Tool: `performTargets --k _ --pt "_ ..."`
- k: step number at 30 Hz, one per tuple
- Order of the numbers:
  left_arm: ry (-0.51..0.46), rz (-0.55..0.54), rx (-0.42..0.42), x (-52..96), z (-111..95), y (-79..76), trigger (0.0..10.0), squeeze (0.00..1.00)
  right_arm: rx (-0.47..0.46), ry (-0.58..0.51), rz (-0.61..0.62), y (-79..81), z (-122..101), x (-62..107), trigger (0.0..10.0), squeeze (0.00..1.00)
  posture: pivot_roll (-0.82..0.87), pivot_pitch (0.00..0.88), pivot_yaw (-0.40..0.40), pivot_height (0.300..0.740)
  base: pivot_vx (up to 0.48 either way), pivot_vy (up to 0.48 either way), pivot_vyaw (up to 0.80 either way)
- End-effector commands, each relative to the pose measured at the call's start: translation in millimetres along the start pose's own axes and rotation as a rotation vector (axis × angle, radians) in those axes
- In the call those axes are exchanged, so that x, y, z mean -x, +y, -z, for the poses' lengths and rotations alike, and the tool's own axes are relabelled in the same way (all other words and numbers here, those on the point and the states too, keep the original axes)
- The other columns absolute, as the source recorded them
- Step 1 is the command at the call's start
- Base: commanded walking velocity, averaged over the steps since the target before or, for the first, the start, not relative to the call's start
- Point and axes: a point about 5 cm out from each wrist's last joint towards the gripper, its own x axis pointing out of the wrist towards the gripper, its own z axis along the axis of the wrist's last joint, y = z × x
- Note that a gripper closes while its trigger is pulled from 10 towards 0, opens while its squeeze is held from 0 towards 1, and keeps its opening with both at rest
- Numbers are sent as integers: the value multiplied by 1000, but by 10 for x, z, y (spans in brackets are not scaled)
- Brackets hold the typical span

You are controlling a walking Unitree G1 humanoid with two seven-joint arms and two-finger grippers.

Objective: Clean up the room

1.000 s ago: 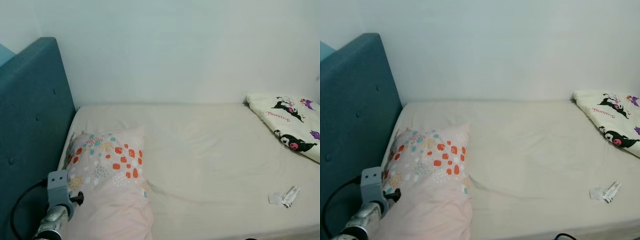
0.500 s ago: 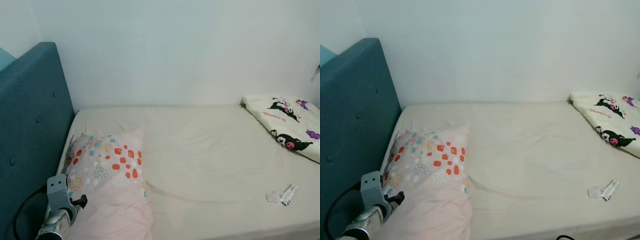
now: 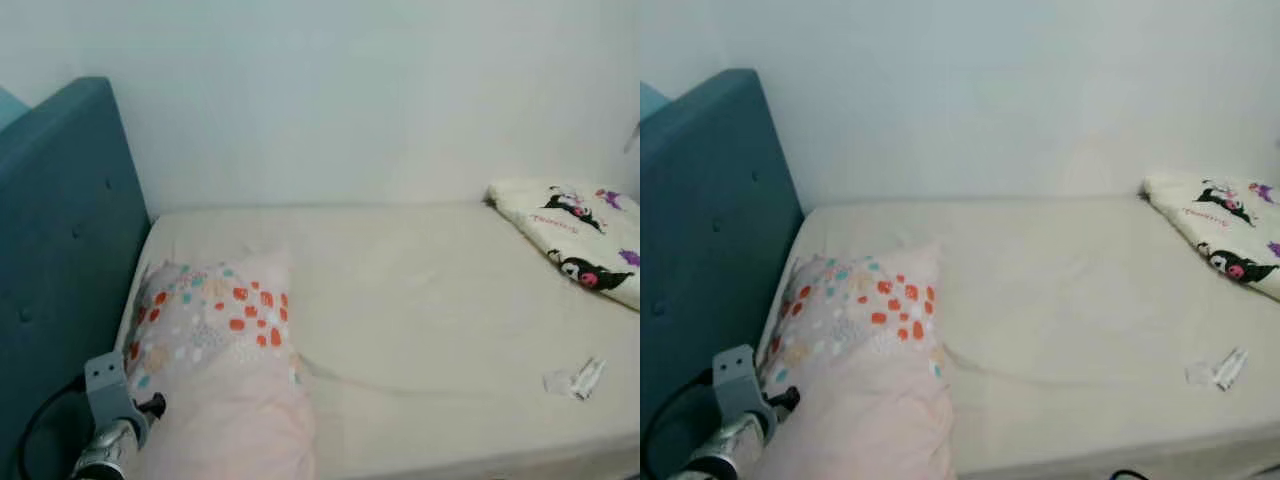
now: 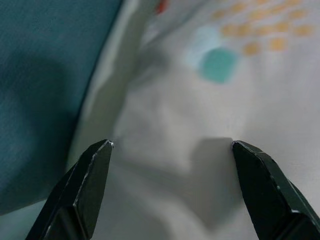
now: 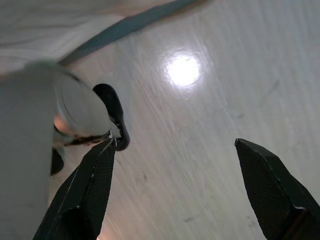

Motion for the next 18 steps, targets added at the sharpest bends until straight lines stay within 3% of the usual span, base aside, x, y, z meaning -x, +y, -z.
performTargets --k 1,5,12,15,16,17,18 --pt "3 -45 2 -3 7 109 10000 0 -22 -13 -7 13 -8 0 10000 0 -12 0 -38 621 0 0 0" --pt "-17 -114 -42 -11 -49 212 10000 0 -39 -31 -12 10 -32 0 10000 0 -9 0 -34 621 0 0 0" --pt "-5 -89 -10 -11 -35 174 10000 0 -41 -29 -24 46 -25 -1 10000 0 -7 0 -29 621 0 0 0" --pt "18 129 262 -2 -27 -108 10000 0 -41 -23 -27 54 1 0 10000 0 -8 0 -27 621 0 0 0" --pt "18 129 262 -2 -27 -108 10000 0 -41 -23 -27 54 1 0 10000 0 -8 0 -27 621 0 0 0" --pt "23 297 403 26 -46 -330 10000 0 -41 -17 -27 54 24 1 10000 0 -9 0 -26 621 0 0 0" --pt "23 297 403 26 -46 -330 10000 0 -41 -17 -27 54 24 1 10000 0 -9 0 -26 621 0 0 0"
